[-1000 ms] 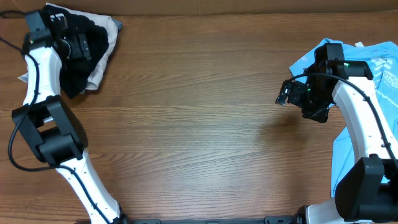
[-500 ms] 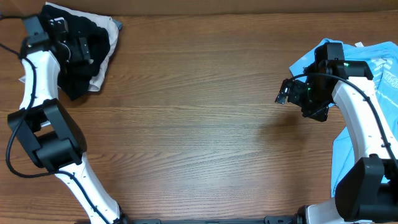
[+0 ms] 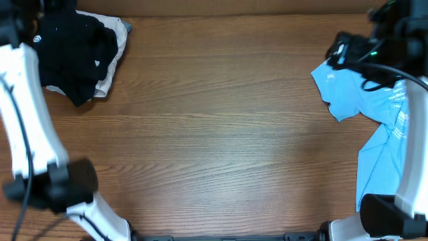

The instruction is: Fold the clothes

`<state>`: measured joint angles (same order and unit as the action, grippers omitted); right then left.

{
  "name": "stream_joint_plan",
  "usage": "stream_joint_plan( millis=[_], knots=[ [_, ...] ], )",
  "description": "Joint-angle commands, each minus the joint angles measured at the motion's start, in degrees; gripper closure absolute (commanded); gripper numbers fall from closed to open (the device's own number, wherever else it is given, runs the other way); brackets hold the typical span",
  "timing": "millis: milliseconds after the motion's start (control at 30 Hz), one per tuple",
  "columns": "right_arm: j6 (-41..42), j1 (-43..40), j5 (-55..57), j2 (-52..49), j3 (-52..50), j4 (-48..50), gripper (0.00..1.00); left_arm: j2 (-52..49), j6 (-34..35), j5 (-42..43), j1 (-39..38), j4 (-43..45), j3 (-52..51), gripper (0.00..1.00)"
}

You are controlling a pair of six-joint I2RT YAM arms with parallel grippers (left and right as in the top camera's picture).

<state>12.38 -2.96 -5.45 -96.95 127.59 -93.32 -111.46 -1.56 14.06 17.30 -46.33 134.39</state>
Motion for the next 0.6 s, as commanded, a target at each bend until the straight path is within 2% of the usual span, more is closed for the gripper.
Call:
stream_joint_plan(
  millis=[0,167,433,567],
  knots=[
    [-0.92,-0.22,0.9,1.46,12.59,-3.74,0.0,7.39,0.74,1.05,-0.9,-1.51,1.62,0.0],
    [-0.85,0.0,-2.19,9.03,20.11,-3.72,0.0,11.91,0.72,1.03,-1.38,-2.62,1.6,0.0],
    [0.22,0.0,-3.69,25.66,20.61,-3.72,0.0,12.35,0.72,0.98,-1.38,-3.96,1.46,0.0],
    [1.77,0.0,-6.43,31.63,20.63,-3.69,0.0,12.35,0.72,0.98,-1.38,-7.67,1.46,0.0]
  ],
)
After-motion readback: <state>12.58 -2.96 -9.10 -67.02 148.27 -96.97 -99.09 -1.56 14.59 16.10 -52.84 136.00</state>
